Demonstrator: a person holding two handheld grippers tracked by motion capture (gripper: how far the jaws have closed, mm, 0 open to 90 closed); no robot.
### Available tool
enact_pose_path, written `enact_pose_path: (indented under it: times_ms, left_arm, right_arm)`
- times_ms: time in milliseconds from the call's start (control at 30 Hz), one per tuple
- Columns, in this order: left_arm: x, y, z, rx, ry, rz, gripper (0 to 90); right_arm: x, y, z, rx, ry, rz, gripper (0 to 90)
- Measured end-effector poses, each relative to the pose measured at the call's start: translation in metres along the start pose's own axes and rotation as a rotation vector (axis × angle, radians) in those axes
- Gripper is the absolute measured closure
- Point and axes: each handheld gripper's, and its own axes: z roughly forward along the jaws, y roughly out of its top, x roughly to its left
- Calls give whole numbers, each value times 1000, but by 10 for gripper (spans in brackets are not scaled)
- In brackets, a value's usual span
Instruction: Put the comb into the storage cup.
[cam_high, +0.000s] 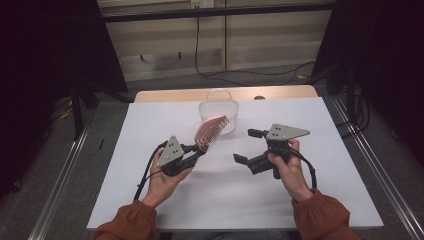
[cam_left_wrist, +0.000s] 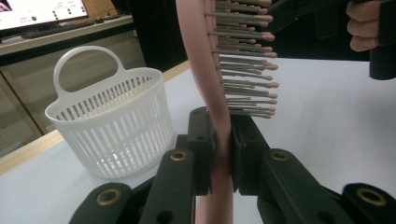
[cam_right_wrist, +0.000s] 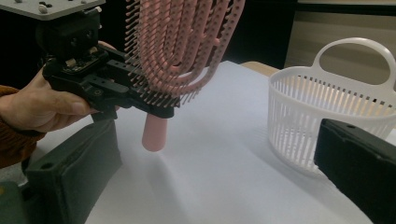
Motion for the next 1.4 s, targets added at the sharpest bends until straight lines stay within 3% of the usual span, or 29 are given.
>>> enact_pose_path:
  times_ms: [267, 533, 633, 967, 1400]
  left_arm:
    - [-1, -1, -1, -13, -49, -39, 806]
    - [-2, 0, -2, -38, -94, -83, 805]
    - [-2, 0, -2, -19, -83, -75, 806]
    - [-7, 0, -1, -37, -125, -96, 806]
    - [-13, -1, 1, -46, -178, -74, 805]
  right_arm:
    - [2, 0, 0, -14, 7, -11, 0]
    - [4, 3, -1, -52, 58, 11, 28]
    - [6, 3, 1, -53, 83, 7, 27]
    - [10, 8, 1, -82, 99, 1, 22]
    - [15, 17, 0, -128, 127, -23, 28]
